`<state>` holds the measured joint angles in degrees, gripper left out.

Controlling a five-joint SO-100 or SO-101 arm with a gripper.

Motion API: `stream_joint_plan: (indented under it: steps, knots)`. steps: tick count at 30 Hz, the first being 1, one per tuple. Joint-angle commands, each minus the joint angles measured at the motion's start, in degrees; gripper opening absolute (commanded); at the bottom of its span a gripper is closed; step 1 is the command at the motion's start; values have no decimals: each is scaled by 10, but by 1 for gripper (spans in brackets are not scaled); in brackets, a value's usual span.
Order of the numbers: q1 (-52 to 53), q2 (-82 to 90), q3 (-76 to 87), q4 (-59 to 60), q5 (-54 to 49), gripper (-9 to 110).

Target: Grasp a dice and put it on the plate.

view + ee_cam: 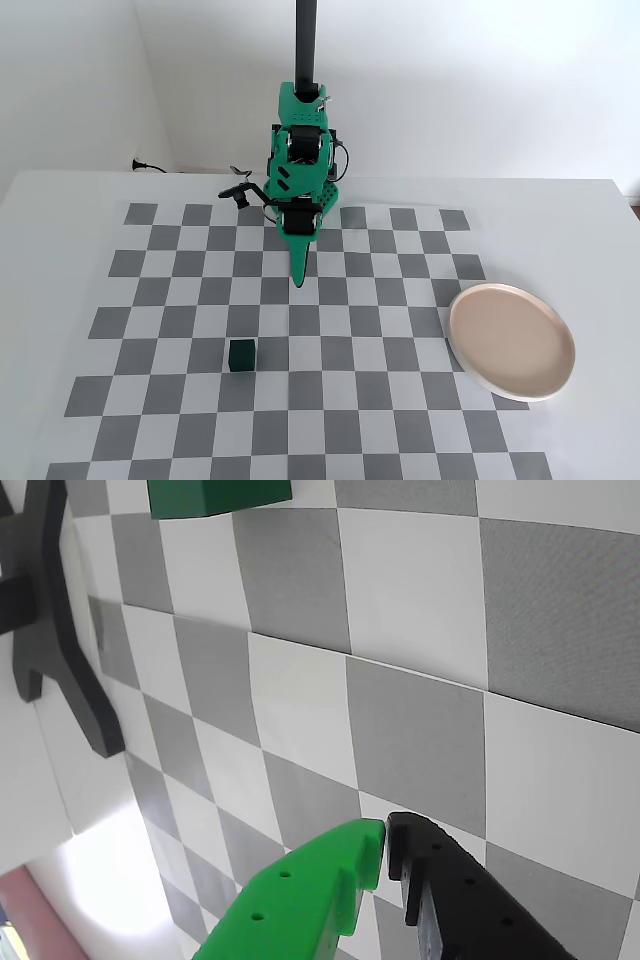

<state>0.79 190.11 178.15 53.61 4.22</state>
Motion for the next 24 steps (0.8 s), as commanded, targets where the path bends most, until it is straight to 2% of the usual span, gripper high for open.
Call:
stream_joint_plan:
  steps: [1, 16, 24]
  knots:
    - [-3, 11, -11, 13, -12, -4]
    - [-4, 11, -11, 13, -15, -4]
    - [-9, 11, -9, -20, -105, -4]
